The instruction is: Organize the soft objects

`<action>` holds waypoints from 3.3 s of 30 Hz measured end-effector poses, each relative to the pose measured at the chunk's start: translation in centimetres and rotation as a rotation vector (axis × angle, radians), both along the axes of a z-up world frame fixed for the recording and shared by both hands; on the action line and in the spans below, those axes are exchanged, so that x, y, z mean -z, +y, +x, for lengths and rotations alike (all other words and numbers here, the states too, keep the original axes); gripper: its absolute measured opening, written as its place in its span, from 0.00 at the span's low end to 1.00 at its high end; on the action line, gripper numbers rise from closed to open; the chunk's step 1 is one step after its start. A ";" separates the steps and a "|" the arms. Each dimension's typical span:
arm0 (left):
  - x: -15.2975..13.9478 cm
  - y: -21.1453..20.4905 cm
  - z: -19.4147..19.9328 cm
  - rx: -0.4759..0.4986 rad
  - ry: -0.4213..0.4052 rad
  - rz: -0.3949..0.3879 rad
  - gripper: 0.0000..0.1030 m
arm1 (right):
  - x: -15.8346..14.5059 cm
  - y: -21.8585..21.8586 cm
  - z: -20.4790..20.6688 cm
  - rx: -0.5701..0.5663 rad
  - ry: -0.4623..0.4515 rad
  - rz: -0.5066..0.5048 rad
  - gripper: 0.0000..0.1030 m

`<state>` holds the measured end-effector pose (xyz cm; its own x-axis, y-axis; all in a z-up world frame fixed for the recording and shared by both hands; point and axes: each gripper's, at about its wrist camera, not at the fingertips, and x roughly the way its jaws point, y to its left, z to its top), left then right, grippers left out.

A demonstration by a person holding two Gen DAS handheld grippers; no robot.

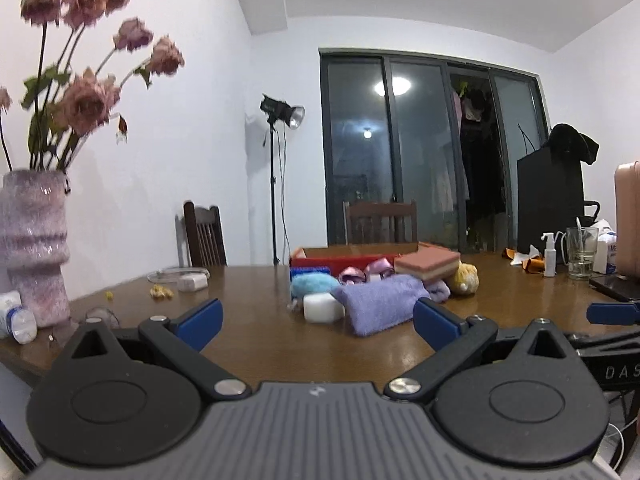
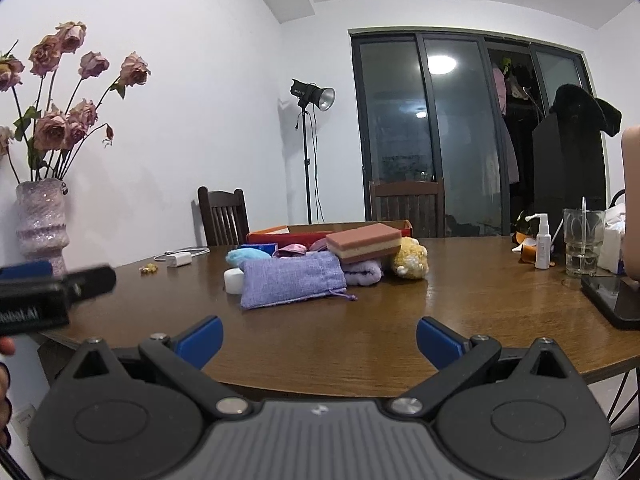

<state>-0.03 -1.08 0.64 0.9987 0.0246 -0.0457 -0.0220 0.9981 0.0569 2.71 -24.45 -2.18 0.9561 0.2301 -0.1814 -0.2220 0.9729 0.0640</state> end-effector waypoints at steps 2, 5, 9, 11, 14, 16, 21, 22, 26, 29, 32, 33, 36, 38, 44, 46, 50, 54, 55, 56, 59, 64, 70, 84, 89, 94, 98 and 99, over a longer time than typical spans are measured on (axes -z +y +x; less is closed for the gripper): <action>-0.1 -0.1 0.1 0.001 0.002 0.003 1.00 | -0.1 -0.1 -0.1 0.005 -0.007 0.000 1.00; -0.1 0.0 0.2 0.000 0.012 -0.005 1.00 | -0.3 -0.2 -0.2 0.010 -0.017 0.005 1.00; -0.2 0.2 0.3 -0.002 0.013 -0.002 1.00 | -0.2 0.0 -0.1 0.003 -0.017 -0.003 1.00; -0.2 0.4 0.3 -0.005 0.017 -0.008 1.00 | -0.3 0.1 -0.2 -0.001 -0.020 -0.009 1.00; -0.1 0.3 0.4 -0.003 0.023 -0.005 1.00 | -0.3 0.2 -0.2 -0.006 -0.027 -0.012 1.00; 0.1 0.3 0.6 0.005 0.037 -0.013 1.00 | -0.3 0.0 -0.2 -0.005 -0.026 -0.010 1.00; 0.3 0.5 0.9 0.005 0.063 -0.027 1.00 | -0.5 -0.3 -0.2 0.016 -0.031 0.001 1.00; 0.3 0.6 0.9 -0.002 0.057 -0.026 1.00 | -0.5 -0.3 -0.2 0.017 -0.034 0.000 1.00; 0.4 0.8 0.6 -0.010 0.039 -0.029 1.00 | -0.6 -0.3 -0.1 0.017 -0.036 0.009 1.00; 0.5 1.0 0.6 -0.012 0.046 -0.032 1.00 | -0.5 -0.3 0.0 0.023 -0.028 0.007 1.00; 0.4 1.0 0.6 -0.025 0.047 -0.037 1.00 | -0.5 -0.1 -0.2 0.015 -0.033 -0.005 1.00; 0.4 0.9 0.6 -0.027 0.046 -0.035 1.00 | -0.5 0.0 -0.2 0.012 -0.036 -0.009 1.00; 0.4 0.9 0.5 -0.030 0.039 -0.032 1.00 | -0.5 -0.1 -0.3 0.013 -0.037 -0.004 1.00; 0.4 0.9 0.5 -0.031 0.039 -0.032 1.00 | -0.5 -0.2 -0.3 0.018 -0.038 0.000 1.00; 0.5 1.2 1.0 -0.050 0.047 -0.055 1.00 | -0.6 -0.2 0.2 0.037 -0.049 0.002 1.00; 0.7 1.2 1.2 -0.058 0.040 -0.059 1.00 | -0.6 -0.4 0.4 0.035 -0.065 0.016 1.00; 0.8 1.1 2.5 -0.050 0.052 -0.049 1.00 | -0.4 -0.6 1.6 0.025 -0.048 0.027 1.00; 0.5 1.0 4.5 -0.062 0.047 -0.036 1.00 | -0.6 -0.4 3.6 0.024 -0.030 -0.021 1.00; 0.4 1.1 5.3 -0.049 0.049 -0.031 1.00 | -0.7 -0.4 4.4 0.008 -0.019 -0.028 1.00; 0.4 1.2 5.9 -0.025 0.042 -0.028 1.00 | -0.9 -0.4 5.2 -0.009 -0.002 -0.028 1.00; -0.1 1.4 9.0 -0.019 0.132 -0.039 1.00 | -1.2 -1.0 8.7 -0.063 0.075 0.017 1.00; -1.3 2.4 15.6 0.048 0.262 -0.168 1.00 | -2.1 -1.5 16.6 -0.140 0.233 0.078 0.85; -0.8 3.2 24.6 0.164 0.490 -0.368 0.66 | -2.1 -1.1 26.0 -0.180 0.353 0.169 0.76; 0.3 4.2 27.5 0.310 0.604 -0.477 0.16 | 0.5 -1.1 30.8 -0.263 0.550 0.351 0.12; -0.2 3.8 24.4 0.329 0.611 -0.455 0.16 | -0.3 -1.0 26.1 -0.266 0.521 0.294 0.09; -0.4 3.5 20.9 0.366 0.613 -0.437 0.14 | -1.4 -1.1 20.7 -0.270 0.490 0.260 0.08; -1.4 3.0 19.3 0.399 0.577 -0.419 0.12 | -2.5 -1.4 18.1 -0.268 0.451 0.230 0.08; -1.9 2.9 19.2 0.404 0.560 -0.416 0.12 | -2.9 -1.5 17.8 -0.267 0.438 0.229 0.08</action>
